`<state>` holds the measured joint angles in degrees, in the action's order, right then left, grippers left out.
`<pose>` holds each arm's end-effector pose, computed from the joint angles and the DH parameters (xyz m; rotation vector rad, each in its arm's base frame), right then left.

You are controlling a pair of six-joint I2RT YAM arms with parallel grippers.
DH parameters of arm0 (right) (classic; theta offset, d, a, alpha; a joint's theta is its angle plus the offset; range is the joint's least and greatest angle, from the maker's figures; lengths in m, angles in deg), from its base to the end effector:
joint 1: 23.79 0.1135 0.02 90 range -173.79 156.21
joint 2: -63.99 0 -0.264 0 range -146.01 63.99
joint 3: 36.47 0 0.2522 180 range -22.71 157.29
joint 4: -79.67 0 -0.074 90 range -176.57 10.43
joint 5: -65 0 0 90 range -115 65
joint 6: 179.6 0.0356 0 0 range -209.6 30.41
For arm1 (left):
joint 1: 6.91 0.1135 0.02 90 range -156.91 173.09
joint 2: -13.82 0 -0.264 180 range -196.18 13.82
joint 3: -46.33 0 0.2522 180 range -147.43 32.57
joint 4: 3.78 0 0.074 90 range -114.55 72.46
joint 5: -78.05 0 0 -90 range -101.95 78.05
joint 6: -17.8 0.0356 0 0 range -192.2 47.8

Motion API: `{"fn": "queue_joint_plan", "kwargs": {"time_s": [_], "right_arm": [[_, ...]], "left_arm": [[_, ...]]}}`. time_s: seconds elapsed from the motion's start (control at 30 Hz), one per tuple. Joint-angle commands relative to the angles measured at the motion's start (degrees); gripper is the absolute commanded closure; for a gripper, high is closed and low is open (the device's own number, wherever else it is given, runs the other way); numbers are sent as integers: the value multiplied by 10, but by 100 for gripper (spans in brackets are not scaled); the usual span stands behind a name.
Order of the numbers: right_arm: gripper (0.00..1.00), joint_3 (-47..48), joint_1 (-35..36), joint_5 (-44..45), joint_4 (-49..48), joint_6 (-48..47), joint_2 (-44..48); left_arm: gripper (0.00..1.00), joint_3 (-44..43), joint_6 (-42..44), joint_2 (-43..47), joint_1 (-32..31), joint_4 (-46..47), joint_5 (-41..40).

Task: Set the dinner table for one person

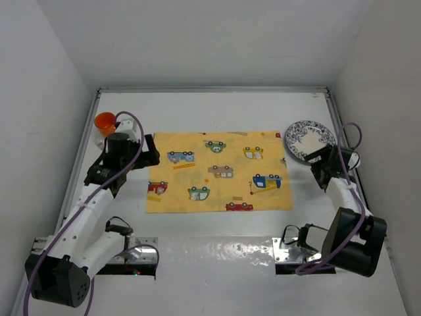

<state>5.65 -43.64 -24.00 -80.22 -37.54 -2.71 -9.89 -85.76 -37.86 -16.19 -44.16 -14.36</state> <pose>0.2094 -0.0763 0.1740 1.3956 1.9094 0.2540 0.1942 -0.0302 0.2764 -0.1059 2.1988 -0.1775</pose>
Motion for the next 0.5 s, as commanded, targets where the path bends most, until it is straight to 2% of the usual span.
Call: {"fn": "queue_joint_plan", "kwargs": {"time_s": [0.0, 0.07, 0.17, 0.33, 0.47], "right_arm": [[13, -40, -29, -32, -138, 71, -13], [13, -54, -47, -46, -205, 86, -39], [13, -47, -61, -72, -231, 98, -99], [17, -68, -65, -72, -310, 130, -142], [21, -58, -66, -76, -328, 134, -183]], "left_arm": [[0, -1, 16, 14, 5, 34, -6], [0, 1, 13, 11, 5, 38, -6], [0, 4, 8, 7, 5, 45, 10], [0, 3, 12, -2, 5, 46, -4], [0, 3, 12, -6, 5, 48, -1]]}}
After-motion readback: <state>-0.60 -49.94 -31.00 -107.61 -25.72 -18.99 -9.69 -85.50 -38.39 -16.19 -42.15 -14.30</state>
